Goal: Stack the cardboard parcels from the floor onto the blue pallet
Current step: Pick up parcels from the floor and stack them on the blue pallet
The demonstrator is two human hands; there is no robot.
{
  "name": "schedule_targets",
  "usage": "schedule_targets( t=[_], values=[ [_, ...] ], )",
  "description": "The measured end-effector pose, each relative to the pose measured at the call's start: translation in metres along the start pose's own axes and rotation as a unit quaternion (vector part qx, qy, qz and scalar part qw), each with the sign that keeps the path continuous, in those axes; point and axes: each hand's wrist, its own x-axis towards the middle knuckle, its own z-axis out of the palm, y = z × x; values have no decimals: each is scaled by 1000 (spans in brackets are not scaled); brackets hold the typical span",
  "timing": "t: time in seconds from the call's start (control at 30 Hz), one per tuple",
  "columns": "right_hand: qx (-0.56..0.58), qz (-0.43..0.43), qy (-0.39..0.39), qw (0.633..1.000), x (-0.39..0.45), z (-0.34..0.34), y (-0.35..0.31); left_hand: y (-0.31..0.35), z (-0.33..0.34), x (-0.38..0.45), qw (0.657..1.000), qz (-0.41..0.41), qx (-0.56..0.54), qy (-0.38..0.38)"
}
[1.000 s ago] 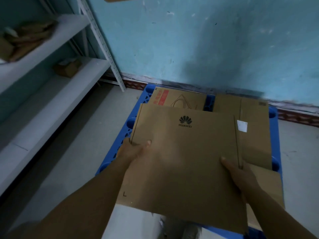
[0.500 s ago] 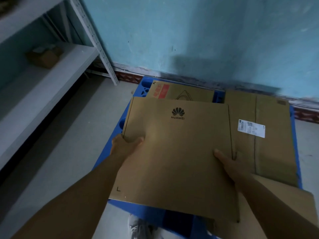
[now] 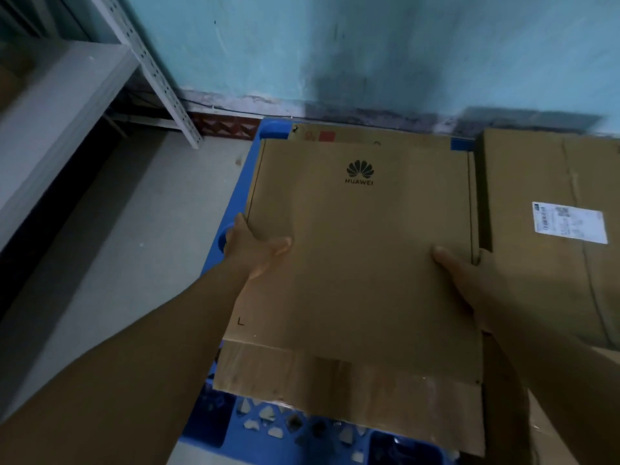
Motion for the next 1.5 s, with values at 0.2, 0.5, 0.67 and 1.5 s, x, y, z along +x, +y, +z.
schedule_targets(
  t=[0.2, 0.5, 0.67, 1.5],
  values=[
    [-56, -20, 45, 997, 35, 24, -1, -12, 20, 43, 1000, 11, 7, -12],
    [-80, -29, 34, 996, 61, 45, 23, -35, 35, 62, 997, 67, 1, -33],
    [-80, -38, 6, 996, 56, 50, 29, -42, 39, 65, 996, 81, 13, -37],
    [54, 35, 24, 998, 33, 73, 39, -56, 27, 62, 996, -10, -84, 12]
  ],
)
